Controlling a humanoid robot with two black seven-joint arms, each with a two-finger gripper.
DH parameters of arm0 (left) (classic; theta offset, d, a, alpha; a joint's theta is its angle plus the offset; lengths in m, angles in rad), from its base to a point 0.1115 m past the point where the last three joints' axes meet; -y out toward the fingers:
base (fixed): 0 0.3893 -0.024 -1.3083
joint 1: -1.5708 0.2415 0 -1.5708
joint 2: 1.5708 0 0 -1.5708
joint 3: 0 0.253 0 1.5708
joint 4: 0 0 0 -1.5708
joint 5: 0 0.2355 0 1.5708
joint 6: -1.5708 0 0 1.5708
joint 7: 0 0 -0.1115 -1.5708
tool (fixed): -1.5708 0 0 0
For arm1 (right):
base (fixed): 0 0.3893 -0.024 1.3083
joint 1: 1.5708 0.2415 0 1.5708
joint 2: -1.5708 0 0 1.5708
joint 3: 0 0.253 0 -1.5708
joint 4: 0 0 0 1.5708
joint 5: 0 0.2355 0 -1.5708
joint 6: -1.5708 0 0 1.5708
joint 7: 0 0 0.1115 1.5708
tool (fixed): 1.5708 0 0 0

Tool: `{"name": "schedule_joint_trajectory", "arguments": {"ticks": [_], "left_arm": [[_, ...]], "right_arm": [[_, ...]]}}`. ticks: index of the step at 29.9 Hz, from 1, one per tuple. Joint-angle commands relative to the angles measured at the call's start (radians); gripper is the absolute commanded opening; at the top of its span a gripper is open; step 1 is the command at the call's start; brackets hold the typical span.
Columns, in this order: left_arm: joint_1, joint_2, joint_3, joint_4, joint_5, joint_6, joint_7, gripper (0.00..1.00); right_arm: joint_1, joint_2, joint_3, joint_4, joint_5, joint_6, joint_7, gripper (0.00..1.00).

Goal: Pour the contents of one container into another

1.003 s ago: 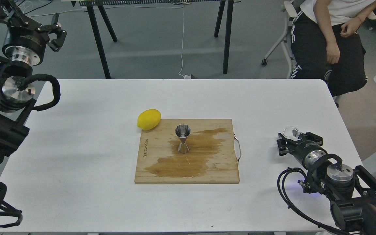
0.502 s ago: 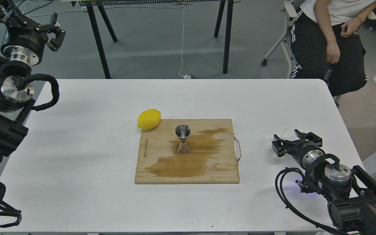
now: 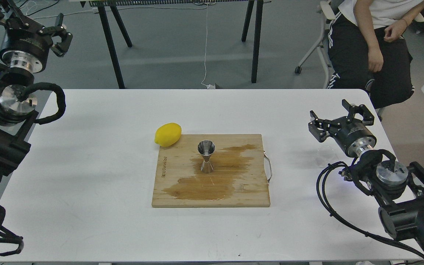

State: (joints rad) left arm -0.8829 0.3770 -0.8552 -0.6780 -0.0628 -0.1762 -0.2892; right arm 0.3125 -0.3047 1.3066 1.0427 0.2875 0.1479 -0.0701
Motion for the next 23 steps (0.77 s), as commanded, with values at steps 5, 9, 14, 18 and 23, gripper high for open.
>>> {"name": "schedule_joint_trajectory", "arguments": {"ticks": [5, 9, 14, 18, 23], "left_arm": [[0.033, -0.020, 0.001, -0.003, 0.000, -0.005, -0.002, 1.00], [0.042, -0.046, 0.002, -0.003, -0.002, -0.008, -0.002, 1.00], [0.044, -0.072, 0.001, -0.006, 0.000, -0.022, -0.002, 1.00], [0.047, -0.084, 0.001, -0.005, 0.000, -0.022, -0.004, 1.00], [0.055, -0.093, -0.001, -0.005, 0.000, -0.025, -0.004, 1.00]], "right_arm": [[0.195, -0.059, 0.002, -0.128, -0.157, 0.228, 0.076, 0.99], [0.304, -0.062, -0.001, -0.252, -0.269, 0.231, 0.211, 1.00], [0.411, -0.056, -0.018, -0.426, -0.340, 0.240, 0.262, 1.00], [0.529, -0.053, -0.154, -0.562, -0.338, 0.226, 0.260, 1.00], [0.557, -0.057, -0.247, -0.578, -0.321, 0.242, 0.257, 1.00]]}}
